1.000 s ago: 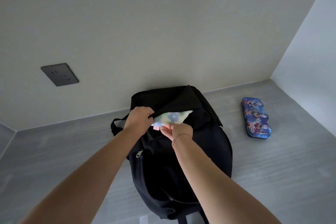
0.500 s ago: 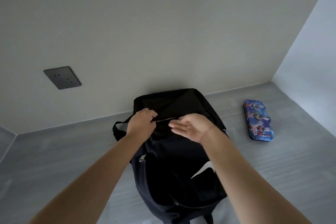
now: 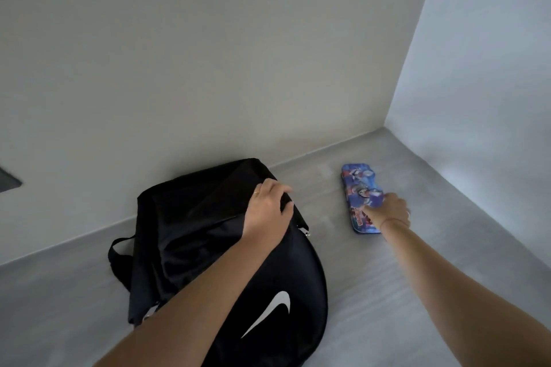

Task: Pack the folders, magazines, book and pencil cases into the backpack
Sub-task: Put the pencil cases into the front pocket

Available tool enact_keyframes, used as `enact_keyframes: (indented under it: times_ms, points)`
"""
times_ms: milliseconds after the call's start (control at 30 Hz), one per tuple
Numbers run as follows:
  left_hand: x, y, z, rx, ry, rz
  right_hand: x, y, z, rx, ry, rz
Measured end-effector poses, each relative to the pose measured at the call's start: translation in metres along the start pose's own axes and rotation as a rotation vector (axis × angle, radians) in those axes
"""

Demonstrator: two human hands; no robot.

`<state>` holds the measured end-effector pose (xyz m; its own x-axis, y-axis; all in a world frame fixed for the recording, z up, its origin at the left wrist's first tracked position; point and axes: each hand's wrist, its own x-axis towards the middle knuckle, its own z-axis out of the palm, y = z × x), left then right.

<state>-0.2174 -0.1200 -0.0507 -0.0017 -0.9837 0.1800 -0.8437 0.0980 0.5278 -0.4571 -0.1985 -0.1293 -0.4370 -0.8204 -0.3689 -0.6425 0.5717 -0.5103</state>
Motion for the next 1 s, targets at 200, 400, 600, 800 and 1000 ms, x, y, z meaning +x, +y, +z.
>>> enact_keyframes:
  times_ms: [200, 400, 600, 800, 1000]
  points:
    - [0.036, 0.068, 0.106, -0.547, -0.333, -0.578, 0.049, 0.018, 0.007, 0.324, -0.132, -0.003]
    - [0.071, 0.075, 0.192, -0.808, -0.363, -0.929, 0.059, 0.022, -0.004, 0.521, -0.247, 0.043]
    - [0.079, 0.089, 0.178, -0.927, -0.410, -1.032, 0.049, 0.022, -0.019, 0.690, -0.490, 0.077]
    - [0.061, 0.084, 0.122, -0.939, -0.536, -0.779, 0.024, 0.020, -0.038, 0.917, -0.719, 0.045]
    - [0.026, 0.059, 0.030, -0.723, -0.492, -0.538, -0.033, -0.017, -0.038, 0.942, -0.712, -0.114]
